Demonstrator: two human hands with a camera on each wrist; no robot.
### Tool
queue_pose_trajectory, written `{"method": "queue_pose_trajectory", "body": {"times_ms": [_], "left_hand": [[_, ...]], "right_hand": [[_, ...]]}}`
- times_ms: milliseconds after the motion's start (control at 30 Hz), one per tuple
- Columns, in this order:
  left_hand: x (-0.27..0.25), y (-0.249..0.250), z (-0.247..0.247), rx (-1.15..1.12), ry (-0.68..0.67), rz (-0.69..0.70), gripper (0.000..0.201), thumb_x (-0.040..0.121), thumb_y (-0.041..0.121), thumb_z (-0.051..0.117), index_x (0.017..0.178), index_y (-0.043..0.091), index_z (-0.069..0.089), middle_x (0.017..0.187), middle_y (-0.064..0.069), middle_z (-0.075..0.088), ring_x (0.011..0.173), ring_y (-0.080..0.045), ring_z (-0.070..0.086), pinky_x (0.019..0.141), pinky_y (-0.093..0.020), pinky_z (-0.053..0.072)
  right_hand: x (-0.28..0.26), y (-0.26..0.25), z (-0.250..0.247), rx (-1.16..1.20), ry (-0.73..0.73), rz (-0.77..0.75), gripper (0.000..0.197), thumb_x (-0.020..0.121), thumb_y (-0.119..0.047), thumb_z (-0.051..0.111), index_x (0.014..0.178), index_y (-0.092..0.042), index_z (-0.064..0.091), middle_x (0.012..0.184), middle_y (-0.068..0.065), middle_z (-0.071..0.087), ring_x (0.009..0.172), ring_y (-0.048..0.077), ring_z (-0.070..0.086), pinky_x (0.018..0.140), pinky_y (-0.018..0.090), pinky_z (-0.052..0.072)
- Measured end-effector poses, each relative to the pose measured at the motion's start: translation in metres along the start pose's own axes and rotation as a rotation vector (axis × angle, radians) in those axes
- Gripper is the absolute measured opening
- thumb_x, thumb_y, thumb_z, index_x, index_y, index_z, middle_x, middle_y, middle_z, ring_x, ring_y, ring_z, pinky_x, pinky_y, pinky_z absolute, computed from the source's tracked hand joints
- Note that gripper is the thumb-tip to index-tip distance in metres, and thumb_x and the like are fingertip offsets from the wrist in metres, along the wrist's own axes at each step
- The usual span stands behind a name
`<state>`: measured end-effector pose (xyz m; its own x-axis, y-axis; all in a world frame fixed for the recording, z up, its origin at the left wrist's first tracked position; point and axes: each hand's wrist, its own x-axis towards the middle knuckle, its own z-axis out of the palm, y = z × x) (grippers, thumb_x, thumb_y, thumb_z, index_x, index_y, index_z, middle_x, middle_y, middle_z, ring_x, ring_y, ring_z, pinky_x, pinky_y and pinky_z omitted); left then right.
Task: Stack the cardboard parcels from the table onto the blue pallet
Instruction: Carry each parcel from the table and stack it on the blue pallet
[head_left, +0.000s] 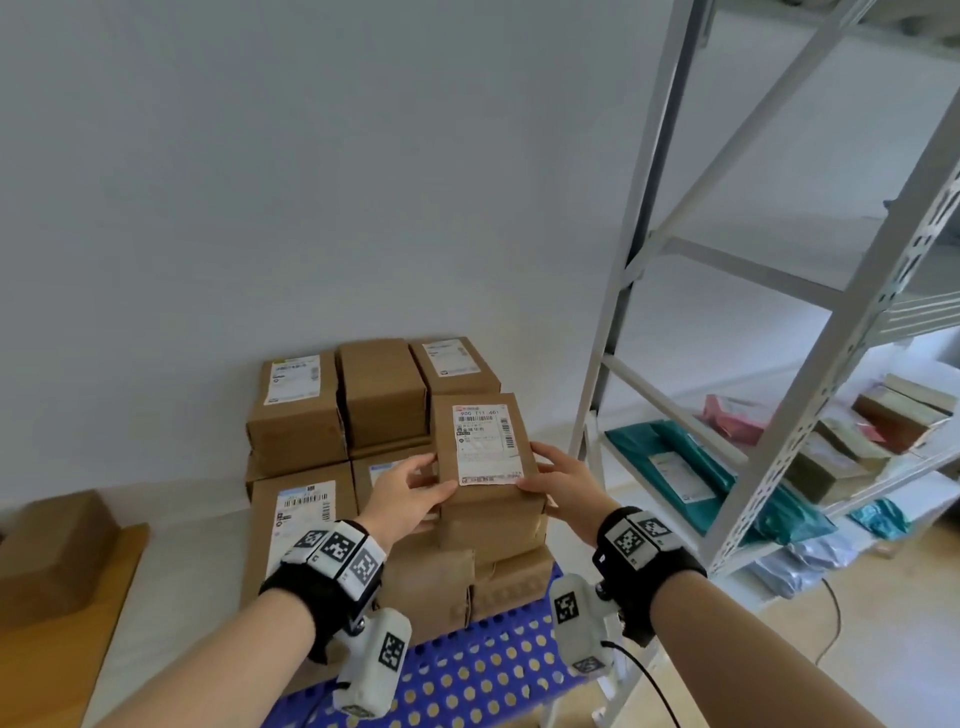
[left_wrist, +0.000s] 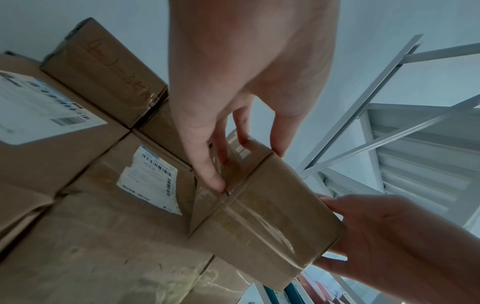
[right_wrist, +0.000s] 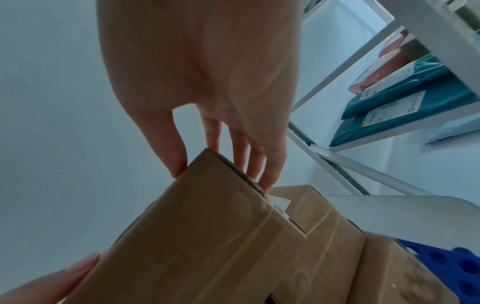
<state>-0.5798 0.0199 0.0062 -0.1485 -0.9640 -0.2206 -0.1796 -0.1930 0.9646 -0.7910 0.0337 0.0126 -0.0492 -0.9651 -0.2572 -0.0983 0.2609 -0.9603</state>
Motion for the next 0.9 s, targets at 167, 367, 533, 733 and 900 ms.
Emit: {"method": "queue_pose_trajectory", "body": {"times_ms": [167,367,533,733,900], "left_hand": [[0.025,0.003,0.008,-0.026,0.007,-0.017,0.058,0.085,0.015,0.068,0.138,0.017,0.043,0.122,-0.005,0.058,0.104,-0.024,0.062,0.087,-0.044,0.054],[0.038,0.004,0.019,-0.058,0.044,-0.033,0.06,0.085,0.015,0.068,0.139,0.014,0.042,0.12,-0.005,0.058,0.096,-0.017,0.062,0.065,-0.025,0.054],[0.043,0.008,0.026,-0.064,0.091,-0.042,0.055,0.086,0.014,0.067,0.136,0.015,0.045,0.115,-0.003,0.061,0.1,-0.02,0.063,0.072,-0.028,0.055],[0.046,0.009,0.043,-0.066,0.163,-0.05,0.048,0.086,0.017,0.067,0.131,0.019,0.05,0.116,-0.001,0.063,0.107,-0.021,0.061,0.091,-0.041,0.053],[0.047,0.006,0.049,-0.074,0.204,-0.061,0.045,0.085,0.02,0.068,0.128,0.018,0.054,0.119,0.0,0.064,0.109,-0.022,0.061,0.096,-0.047,0.049]], "right_hand": [[0.028,-0.003,-0.009,-0.037,0.005,0.017,0.055,0.087,-0.003,0.058,0.138,-0.019,0.043,0.111,0.004,0.064,0.086,0.01,0.06,0.06,0.02,0.046],[0.053,-0.005,-0.02,-0.049,-0.026,0.035,0.052,0.089,-0.006,0.055,0.138,-0.019,0.043,0.101,-0.004,0.06,0.086,0.009,0.056,0.061,0.022,0.043],[0.07,-0.006,-0.028,-0.064,-0.082,0.025,0.053,0.089,-0.005,0.056,0.139,-0.018,0.042,0.112,0.003,0.062,0.087,0.01,0.058,0.062,0.022,0.046],[0.086,-0.002,-0.04,-0.068,-0.131,0.023,0.053,0.089,-0.006,0.057,0.138,-0.017,0.042,0.116,0.005,0.062,0.09,0.013,0.059,0.064,0.023,0.048],[0.09,0.0,-0.048,-0.12,-0.187,0.001,0.052,0.088,-0.01,0.061,0.136,-0.019,0.043,0.122,0.004,0.061,0.102,0.018,0.06,0.076,0.028,0.051]]}}
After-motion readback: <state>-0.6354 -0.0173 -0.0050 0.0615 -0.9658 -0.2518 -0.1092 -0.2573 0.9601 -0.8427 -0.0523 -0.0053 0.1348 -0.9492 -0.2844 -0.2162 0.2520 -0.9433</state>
